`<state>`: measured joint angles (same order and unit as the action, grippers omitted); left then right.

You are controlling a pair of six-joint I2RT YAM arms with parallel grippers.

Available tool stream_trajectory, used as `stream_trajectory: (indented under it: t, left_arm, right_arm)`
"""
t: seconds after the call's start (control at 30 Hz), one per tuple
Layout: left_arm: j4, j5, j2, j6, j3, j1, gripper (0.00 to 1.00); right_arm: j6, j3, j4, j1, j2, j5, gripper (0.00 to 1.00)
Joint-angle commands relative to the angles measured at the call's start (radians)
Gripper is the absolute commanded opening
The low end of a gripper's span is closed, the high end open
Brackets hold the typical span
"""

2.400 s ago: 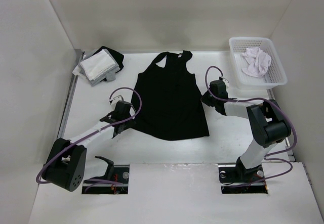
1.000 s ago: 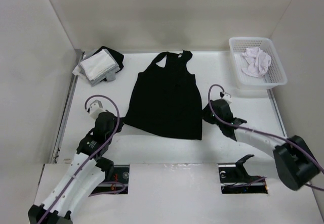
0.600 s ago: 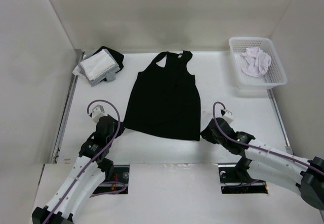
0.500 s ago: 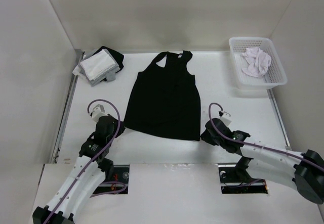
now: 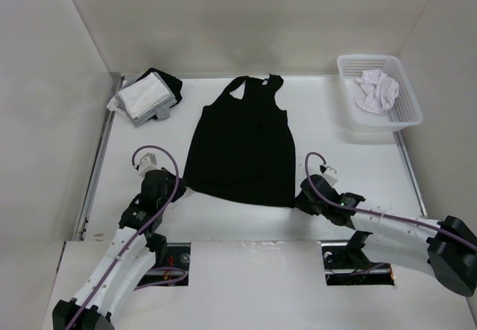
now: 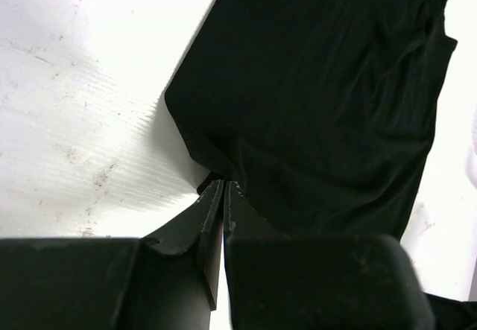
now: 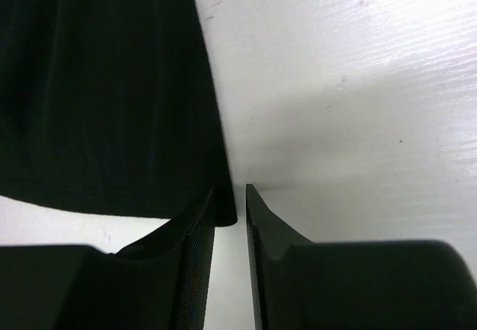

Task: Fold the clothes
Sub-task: Flatten the tank top out

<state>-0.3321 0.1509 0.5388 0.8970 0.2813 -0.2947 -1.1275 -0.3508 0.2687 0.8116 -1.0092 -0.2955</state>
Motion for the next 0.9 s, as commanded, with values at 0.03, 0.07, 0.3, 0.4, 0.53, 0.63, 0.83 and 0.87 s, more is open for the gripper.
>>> stream_trajectory:
  t: [0.03, 0.07, 0.3, 0.4, 0.53, 0.63, 0.83, 0.87]
  left_arm:
    - [0.056, -0.019, -0.002, -0.013, 0.004, 0.009, 0.02]
    - [0.056, -0.019, -0.002, -0.013, 0.006, 0.009, 0.02]
    - [0.051, -0.016, -0.007, -0.013, 0.015, 0.012, 0.01]
    - [0.047, -0.016, -0.016, -0.013, 0.024, 0.015, 0.01]
    - [0.041, -0.017, -0.034, -0.032, 0.083, 0.027, 0.0]
    - [0.019, -0.001, -0.074, -0.047, 0.204, 0.029, 0.0]
    - [-0.038, 0.065, -0.123, -0.082, 0.556, 0.03, 0.0]
    - [-0.042, 0.079, -0.125, -0.082, 0.626, 0.03, 0.0]
  right_arm:
    - [-0.017, 0.018, -0.034, -0.001, -0.002, 0.035, 0.26]
    - [-0.018, 0.019, -0.04, -0.002, -0.003, 0.039, 0.26]
    - [-0.017, 0.023, -0.068, -0.007, -0.026, 0.056, 0.14]
    - [-0.018, 0.013, -0.075, -0.006, -0.037, 0.056, 0.04]
    - [-0.006, -0.036, -0.001, 0.002, 0.053, -0.022, 0.0]
    - [0.035, -0.204, 0.24, 0.065, 0.197, -0.163, 0.0]
    - [0.176, -0.777, 0.633, 0.293, 0.31, -0.532, 0.0]
    - [0.211, -0.891, 0.667, 0.353, 0.293, -0.603, 0.0]
